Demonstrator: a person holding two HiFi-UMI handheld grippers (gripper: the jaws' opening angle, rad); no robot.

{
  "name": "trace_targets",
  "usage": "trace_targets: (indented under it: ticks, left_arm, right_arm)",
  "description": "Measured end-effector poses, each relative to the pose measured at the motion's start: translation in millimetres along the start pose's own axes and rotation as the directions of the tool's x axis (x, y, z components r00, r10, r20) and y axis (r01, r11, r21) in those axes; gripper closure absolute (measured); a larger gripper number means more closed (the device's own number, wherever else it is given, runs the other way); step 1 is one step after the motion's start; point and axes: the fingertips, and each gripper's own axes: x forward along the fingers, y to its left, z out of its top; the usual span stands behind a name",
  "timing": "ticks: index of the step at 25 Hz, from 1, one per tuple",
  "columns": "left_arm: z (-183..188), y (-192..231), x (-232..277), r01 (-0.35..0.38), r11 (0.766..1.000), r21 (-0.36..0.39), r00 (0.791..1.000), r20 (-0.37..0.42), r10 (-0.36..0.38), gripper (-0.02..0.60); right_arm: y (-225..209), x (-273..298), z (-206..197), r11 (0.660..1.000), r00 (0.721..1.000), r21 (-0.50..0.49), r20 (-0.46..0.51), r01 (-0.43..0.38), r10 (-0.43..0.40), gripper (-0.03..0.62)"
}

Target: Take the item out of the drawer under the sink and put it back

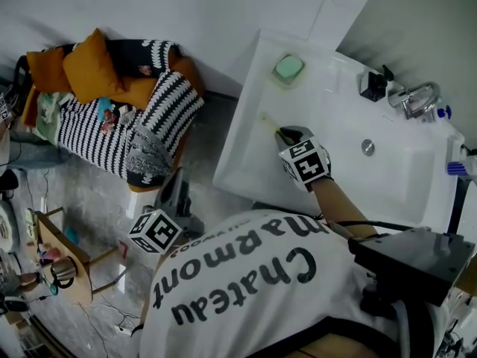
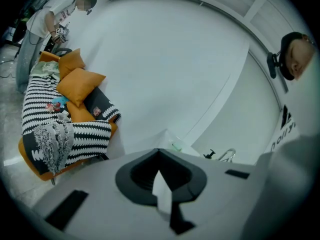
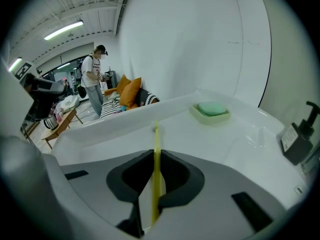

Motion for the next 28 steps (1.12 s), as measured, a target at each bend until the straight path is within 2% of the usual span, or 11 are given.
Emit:
trace_targets:
  ticks: [6, 14, 23, 28]
  left_arm:
    - [-1.1, 3.1, 0.7, -0.003, 1.000, -0.013, 1.000, -0.001, 0.003, 0.574]
    - [-5.0, 3.3, 3.6, 0.003, 1.000, -0.019, 1.000, -0.004, -0.004, 0.574]
    - [-8.1, -3.1, 5.4, 0.019, 1.000, -0.015, 1.000, -0.018, -0.019, 0.574]
    - [-8.3, -2.7, 0.8, 0.014, 1.000, -0.014, 1.000, -0.012, -0.015, 0.574]
  right_arm:
    - [-2.4, 3.0, 2.5, 1.000, 1.000, 0.010, -0.009, 0.002, -0.002, 0.545]
    - [-4.9, 6.1, 0.4, 0.993, 0.999, 0.116, -0.033, -0.033, 0.037, 0.545]
    - [-4.2, 5.8, 1.0, 0.999, 0.999, 0.053, -0.038, 0.006, -0.004, 0.542]
    - [-5.6, 5.9, 0.6, 0.997, 0.999, 0.073, -0.034, -0.006, 0.008, 0.540]
